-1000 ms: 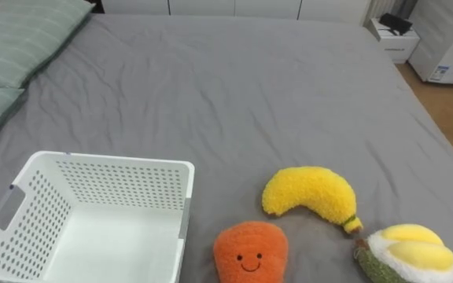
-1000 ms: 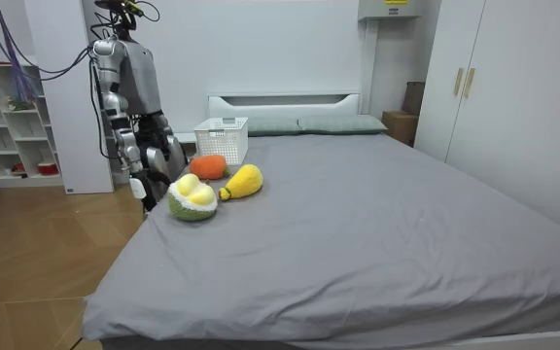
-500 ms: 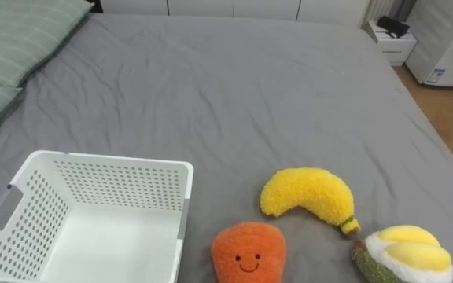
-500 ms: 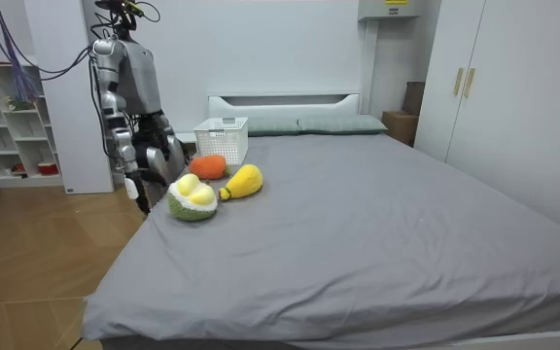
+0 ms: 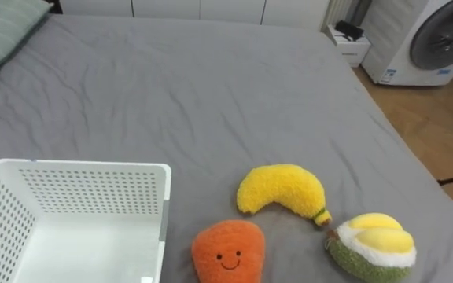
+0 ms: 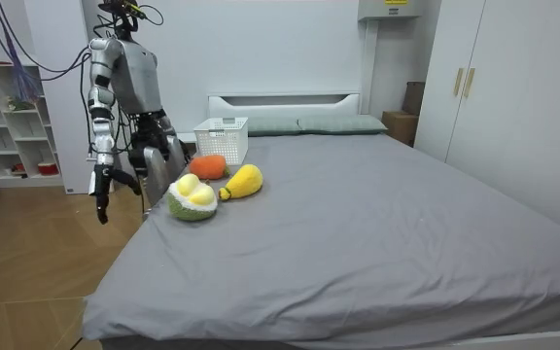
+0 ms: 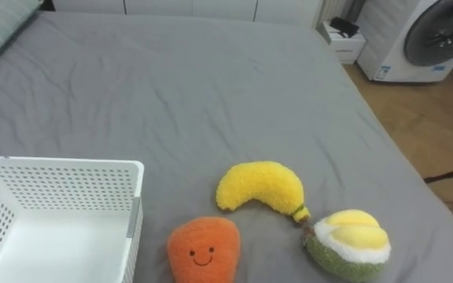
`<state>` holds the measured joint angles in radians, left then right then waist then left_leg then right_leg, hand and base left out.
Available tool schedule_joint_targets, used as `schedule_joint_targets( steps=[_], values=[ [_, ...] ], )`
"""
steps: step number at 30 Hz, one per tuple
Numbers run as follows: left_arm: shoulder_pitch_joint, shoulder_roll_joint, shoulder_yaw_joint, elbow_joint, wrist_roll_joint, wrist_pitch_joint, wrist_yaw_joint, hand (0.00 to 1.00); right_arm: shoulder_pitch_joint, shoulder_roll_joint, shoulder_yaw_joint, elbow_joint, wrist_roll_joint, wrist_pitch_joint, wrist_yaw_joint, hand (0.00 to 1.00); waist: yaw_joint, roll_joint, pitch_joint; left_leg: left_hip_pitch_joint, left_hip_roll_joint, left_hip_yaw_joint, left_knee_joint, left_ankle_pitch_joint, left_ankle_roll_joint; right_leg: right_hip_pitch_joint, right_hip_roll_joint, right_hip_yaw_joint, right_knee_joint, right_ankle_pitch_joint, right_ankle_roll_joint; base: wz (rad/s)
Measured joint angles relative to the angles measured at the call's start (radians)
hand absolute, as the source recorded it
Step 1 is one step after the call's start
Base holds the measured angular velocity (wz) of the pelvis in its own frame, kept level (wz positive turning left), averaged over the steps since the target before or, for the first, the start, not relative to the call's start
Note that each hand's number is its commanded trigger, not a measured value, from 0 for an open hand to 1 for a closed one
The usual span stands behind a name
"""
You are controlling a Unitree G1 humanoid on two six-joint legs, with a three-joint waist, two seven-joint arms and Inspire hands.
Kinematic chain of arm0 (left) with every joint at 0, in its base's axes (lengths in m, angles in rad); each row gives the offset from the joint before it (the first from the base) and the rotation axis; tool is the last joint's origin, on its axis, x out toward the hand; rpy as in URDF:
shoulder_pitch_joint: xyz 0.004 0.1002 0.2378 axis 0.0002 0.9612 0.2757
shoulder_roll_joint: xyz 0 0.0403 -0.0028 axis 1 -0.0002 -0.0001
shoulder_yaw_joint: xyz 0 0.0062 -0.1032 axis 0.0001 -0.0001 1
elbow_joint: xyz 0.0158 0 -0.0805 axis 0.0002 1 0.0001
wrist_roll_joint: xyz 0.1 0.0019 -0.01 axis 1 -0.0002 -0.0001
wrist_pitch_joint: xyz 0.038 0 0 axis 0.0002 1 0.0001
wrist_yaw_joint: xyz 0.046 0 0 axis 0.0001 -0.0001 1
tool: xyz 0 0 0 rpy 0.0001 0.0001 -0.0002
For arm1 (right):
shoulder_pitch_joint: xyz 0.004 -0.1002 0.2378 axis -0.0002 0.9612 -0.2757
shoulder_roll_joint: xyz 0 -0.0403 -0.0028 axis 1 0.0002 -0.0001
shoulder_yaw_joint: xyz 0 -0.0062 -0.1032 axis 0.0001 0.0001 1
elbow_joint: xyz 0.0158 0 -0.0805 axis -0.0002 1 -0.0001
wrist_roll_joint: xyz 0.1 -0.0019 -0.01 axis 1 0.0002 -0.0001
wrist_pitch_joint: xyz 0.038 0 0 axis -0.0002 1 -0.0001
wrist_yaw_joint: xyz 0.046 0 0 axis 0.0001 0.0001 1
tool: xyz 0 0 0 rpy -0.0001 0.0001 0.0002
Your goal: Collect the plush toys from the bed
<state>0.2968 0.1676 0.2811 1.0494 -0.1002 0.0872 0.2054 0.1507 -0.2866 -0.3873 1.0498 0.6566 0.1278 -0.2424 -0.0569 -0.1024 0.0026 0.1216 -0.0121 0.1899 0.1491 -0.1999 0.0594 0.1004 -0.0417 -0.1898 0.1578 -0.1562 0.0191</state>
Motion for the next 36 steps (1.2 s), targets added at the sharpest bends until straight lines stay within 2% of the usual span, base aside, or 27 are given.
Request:
schedule_joint_targets(
  steps=[1, 3, 6, 9, 15, 21, 25, 28, 30, 33, 36],
  values=[
    [0.000, 0.004, 0.000, 0.000, 0.006, 0.000, 0.000, 0.00, -0.010, -0.007, -0.001, -0.025, -0.015, -0.003, -0.011, 0.00, 0.000, -0.003, -0.0006, -0.001, 0.000, 0.001, 0.000, 0.000, 0.000, -0.002, 0.001, 0.003, 0.000, 0.001, 0.000, -0.04],
    [-0.009, 0.006, -0.003, -0.001, 0.004, 0.001, 0.000, 0.00, -0.014, -0.025, -0.002, -0.212, -0.076, -0.004, -0.052, 0.00, -0.001, -0.006, -0.0009, -0.004, 0.000, 0.001, -0.001, 0.000, 0.000, -0.006, 0.002, 0.005, -0.001, 0.004, 0.001, 0.00],
    [-0.022, 0.003, -0.030, -0.001, 0.005, 0.002, 0.003, 0.00, -0.016, -0.022, 0.020, -0.434, -0.191, -0.015, -0.085, 0.00, 0.006, -0.001, -0.0030, -0.015, 0.002, 0.001, 0.003, 0.001, 0.000, -0.020, 0.003, 0.002, -0.001, 0.006, 0.000, 0.00],
    [-0.028, 0.002, -0.040, -0.001, 0.002, 0.003, 0.006, 0.00, -0.022, -0.018, 0.055, -0.549, -0.275, -0.031, -0.085, 0.00, 0.013, -0.001, -0.0029, -0.023, 0.004, -0.002, 0.002, 0.001, -0.001, -0.021, 0.003, -0.003, -0.003, 0.008, -0.002, 0.10],
    [-0.032, 0.002, -0.080, -0.005, 0.005, 0.002, -0.002, 0.00, -0.061, -0.017, 0.135, -0.563, -0.528, -0.032, -0.057, 0.00, 0.036, 0.011, 0.0022, -0.028, 0.005, -0.001, -0.003, 0.001, -0.001, -0.029, 0.003, -0.005, 0.013, 0.008, -0.001, -0.01],
    [-0.028, 0.000, -0.090, -0.013, 0.013, 0.005, -0.003, 0.00, -0.059, -0.018, 0.231, -0.555, -0.783, -0.030, 0.011, 0.00, 0.042, 0.021, -0.0018, -0.039, 0.005, -0.001, 0.000, 0.001, -0.001, -0.030, 0.002, -0.006, 0.013, 0.008, -0.001, 0.00],
    [-0.026, 0.001, -0.089, -0.013, 0.026, 0.010, -0.003, 0.00, -0.059, -0.015, 0.264, -0.489, -0.820, -0.017, 0.082, 0.00, 0.056, 0.019, -0.0019, -0.031, 0.004, -0.007, 0.001, 0.001, -0.001, -0.019, -0.001, -0.016, 0.013, 0.008, -0.001, 0.04],
    [-0.018, 0.006, -0.088, -0.012, 0.098, 0.019, -0.003, 0.00, -0.058, -0.016, 0.268, -0.428, -0.867, 0.002, 0.126, 0.00, 0.065, 0.002, 0.0001, -0.028, 0.003, -0.016, 0.002, 0.001, -0.001, -0.011, -0.004, -0.033, 0.013, 0.006, -0.001, 0.09],
    [-0.011, 0.009, -0.086, -0.012, 0.136, 0.042, -0.008, 0.00, -0.059, -0.019, 0.272, -0.364, -0.919, 0.004, 0.154, 0.00, 0.084, -0.005, -0.0030, -0.028, 0.003, -0.016, 0.005, 0.001, -0.001, -0.010, -0.004, -0.033, 0.011, 0.006, -0.001, 0.00],
    [-0.003, 0.007, -0.086, -0.012, 0.153, 0.067, -0.028, 0.00, -0.059, -0.019, 0.287, -0.285, -0.972, 0.016, 0.201, 0.00, 0.099, -0.023, -0.0052, -0.028, 0.003, -0.024, 0.011, -0.001, 0.000, -0.003, -0.004, -0.039, 0.010, 0.006, -0.001, 0.05],
    [-0.001, 0.007, -0.086, -0.013, 0.154, 0.082, -0.043, 0.00, -0.062, -0.022, 0.286, -0.232, -1.008, 0.019, 0.225, 0.00, 0.112, -0.028, -0.0043, -0.025, 0.002, -0.032, 0.020, -0.006, 0.002, 0.006, -0.005, -0.042, 0.011, 0.007, -0.001, 0.06]
  ],
)
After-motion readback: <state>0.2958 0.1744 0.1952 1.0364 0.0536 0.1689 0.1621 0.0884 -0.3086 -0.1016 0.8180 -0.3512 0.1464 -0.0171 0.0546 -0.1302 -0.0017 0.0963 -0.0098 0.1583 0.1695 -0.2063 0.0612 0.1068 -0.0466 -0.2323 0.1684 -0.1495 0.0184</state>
